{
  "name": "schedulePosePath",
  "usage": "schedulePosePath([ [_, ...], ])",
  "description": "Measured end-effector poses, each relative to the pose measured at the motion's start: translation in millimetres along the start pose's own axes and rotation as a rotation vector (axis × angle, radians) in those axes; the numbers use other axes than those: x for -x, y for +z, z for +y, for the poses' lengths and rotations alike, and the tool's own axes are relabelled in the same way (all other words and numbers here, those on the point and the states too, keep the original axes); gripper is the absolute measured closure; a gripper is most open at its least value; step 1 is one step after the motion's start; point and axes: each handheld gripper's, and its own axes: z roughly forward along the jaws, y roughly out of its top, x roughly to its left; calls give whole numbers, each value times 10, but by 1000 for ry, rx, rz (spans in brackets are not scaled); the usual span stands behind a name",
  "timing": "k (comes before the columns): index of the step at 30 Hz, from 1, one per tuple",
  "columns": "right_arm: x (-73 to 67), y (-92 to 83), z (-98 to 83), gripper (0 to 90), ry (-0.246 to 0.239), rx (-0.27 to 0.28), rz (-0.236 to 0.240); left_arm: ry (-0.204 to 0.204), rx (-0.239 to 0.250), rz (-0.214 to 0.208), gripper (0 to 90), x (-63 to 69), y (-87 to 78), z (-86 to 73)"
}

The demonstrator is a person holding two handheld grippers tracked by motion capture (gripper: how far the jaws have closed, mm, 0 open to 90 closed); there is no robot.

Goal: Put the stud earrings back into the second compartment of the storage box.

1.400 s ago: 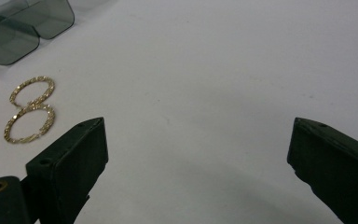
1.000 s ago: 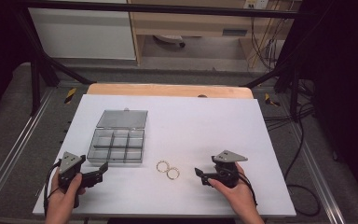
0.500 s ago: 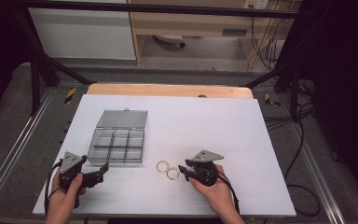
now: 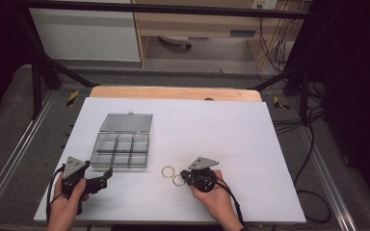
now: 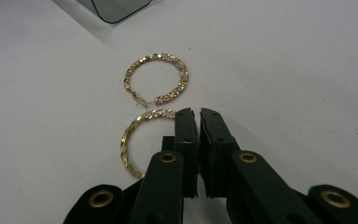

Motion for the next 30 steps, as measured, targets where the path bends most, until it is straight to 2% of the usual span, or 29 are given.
schedulePosePath([
  [4,11,-23,-6,870,-13,7,19,-2,1,0,86,-8,-4,-2],
  [6,8,-80,23,870,-8,27,34,-8,2,-2,84,-21,-5,2],
  [7,0,-140,95,870,-17,44,38,-10,2,3,86,-27,-2,3],
  [8,0,-140,95,870,-17,44,38,-10,0,5,86,-32,1,3],
  [9,-2,-181,191,870,-18,58,50,-14,-3,6,87,-30,4,0],
  [12,5,-195,300,870,-17,73,59,-7,-4,7,87,-22,0,-2],
  [13,6,-189,410,870,-21,88,63,-5,-5,12,85,-13,5,-3],
  [16,-3,-161,516,870,-28,100,76,-2,-8,16,86,-16,10,-5],
  [18,-40,-99,678,870,-48,105,91,-2,-13,18,86,-23,9,-10],
  [19,-40,-99,678,870,-48,105,91,-2,-12,17,86,-26,9,-11],
  [26,-123,63,1135,870,-99,134,127,-10,-12,19,86,-25,13,-15],
  [30,-132,138,1268,870,-111,134,128,-11,-13,18,87,-29,14,-17],
])
